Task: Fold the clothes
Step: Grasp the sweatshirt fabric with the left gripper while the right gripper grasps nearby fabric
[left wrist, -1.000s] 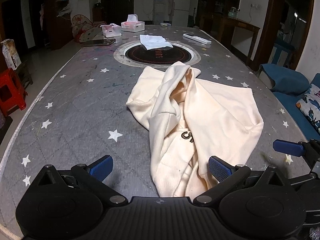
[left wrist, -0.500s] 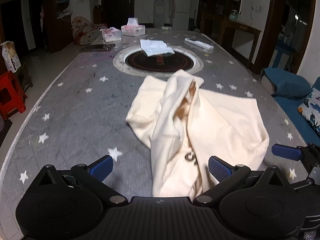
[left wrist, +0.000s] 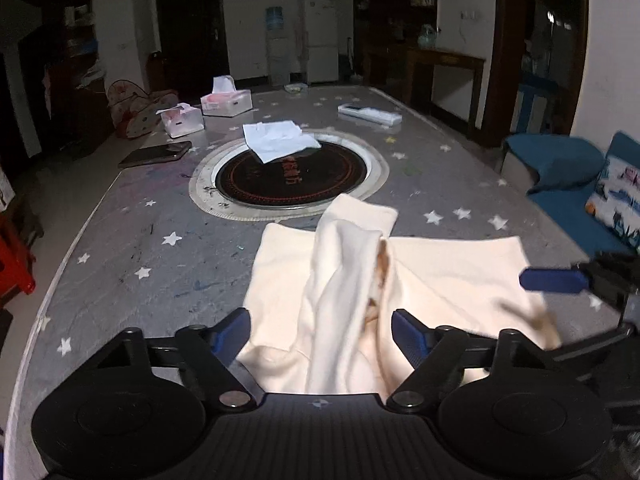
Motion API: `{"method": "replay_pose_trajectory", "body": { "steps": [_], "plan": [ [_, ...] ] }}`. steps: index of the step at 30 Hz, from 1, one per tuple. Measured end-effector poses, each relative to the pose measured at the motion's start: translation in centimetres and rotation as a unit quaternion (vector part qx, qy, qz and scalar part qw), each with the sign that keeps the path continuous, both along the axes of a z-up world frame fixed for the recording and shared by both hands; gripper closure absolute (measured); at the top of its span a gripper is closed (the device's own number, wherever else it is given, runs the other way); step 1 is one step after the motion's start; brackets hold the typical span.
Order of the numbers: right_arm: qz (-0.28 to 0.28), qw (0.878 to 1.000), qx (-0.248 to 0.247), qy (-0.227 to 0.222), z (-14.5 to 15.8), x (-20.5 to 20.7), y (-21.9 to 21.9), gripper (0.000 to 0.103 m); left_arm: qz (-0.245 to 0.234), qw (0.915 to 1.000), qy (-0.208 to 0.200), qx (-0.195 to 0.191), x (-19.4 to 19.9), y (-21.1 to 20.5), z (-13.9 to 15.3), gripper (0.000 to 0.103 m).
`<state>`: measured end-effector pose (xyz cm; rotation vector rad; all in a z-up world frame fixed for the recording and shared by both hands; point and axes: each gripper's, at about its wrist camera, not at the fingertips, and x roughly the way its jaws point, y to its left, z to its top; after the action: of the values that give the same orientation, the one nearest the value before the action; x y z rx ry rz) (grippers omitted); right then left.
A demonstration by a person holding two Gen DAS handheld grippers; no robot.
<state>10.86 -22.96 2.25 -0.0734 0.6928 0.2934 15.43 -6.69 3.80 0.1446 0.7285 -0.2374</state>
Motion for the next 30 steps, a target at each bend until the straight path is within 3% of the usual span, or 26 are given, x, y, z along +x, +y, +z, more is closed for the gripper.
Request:
{"method": "replay_pose_trajectory", "body": {
  "steps": [4,6,8,10,13,15,17,20,22,23,24,30],
  "plan": [
    [0.029,1.000,0.008,0.007,-0.2,2.0,0.5,0.033,-0.007,0.9998,0.015,-0.006,0.6,0.9,-0.6,0.059],
    [0.040,0.999,0.016,0.009,-0.3,3.1,0.9,0.036,-0.006,0.9997,0.021,-0.013,0.7,1.5,-0.8,0.080],
    [0.051,0.998,0.025,0.014,-0.6,4.2,1.4,0.039,-0.008,0.9995,0.024,-0.021,0.6,2.0,-0.9,0.089],
    [0.059,0.998,0.028,0.019,-1.1,5.2,1.9,0.042,-0.009,0.9994,0.024,-0.024,0.5,2.3,-0.9,0.089],
    [0.062,0.998,0.022,0.023,-2.0,6.2,2.7,0.057,-0.016,0.9993,0.023,-0.026,0.5,2.5,-0.9,0.087],
    [0.057,0.998,0.025,0.029,-2.4,6.7,2.6,0.071,-0.025,0.9993,0.019,-0.021,0.5,2.1,-0.8,0.066],
    [0.047,0.998,0.033,0.034,-2.6,6.8,2.1,0.088,-0.037,0.9992,0.012,-0.012,0.5,1.5,-0.7,0.063],
    [0.033,0.998,0.045,0.024,-2.0,6.1,0.8,0.092,-0.048,0.9987,0.013,-0.007,1.2,0.6,-0.9,0.063],
    [0.021,0.999,0.045,0.012,-1.2,5.3,0.0,0.093,-0.052,0.9984,0.021,-0.006,1.9,0.4,-1.4,0.068],
    [0.015,0.999,0.043,0.004,-0.8,4.8,-0.5,0.093,-0.055,0.9982,0.024,-0.007,2.1,0.3,-1.6,0.083],
    [0.008,0.999,0.039,-0.004,-0.3,4.2,-1.0,0.093,-0.056,0.9981,0.026,-0.009,2.2,0.3,-1.8,0.087],
    [-0.045,0.997,0.035,-0.053,2.2,-0.4,-5.1,0.093,-0.030,0.9991,0.006,-0.031,0.7,2.5,-1.3,0.095]
  ]
}}
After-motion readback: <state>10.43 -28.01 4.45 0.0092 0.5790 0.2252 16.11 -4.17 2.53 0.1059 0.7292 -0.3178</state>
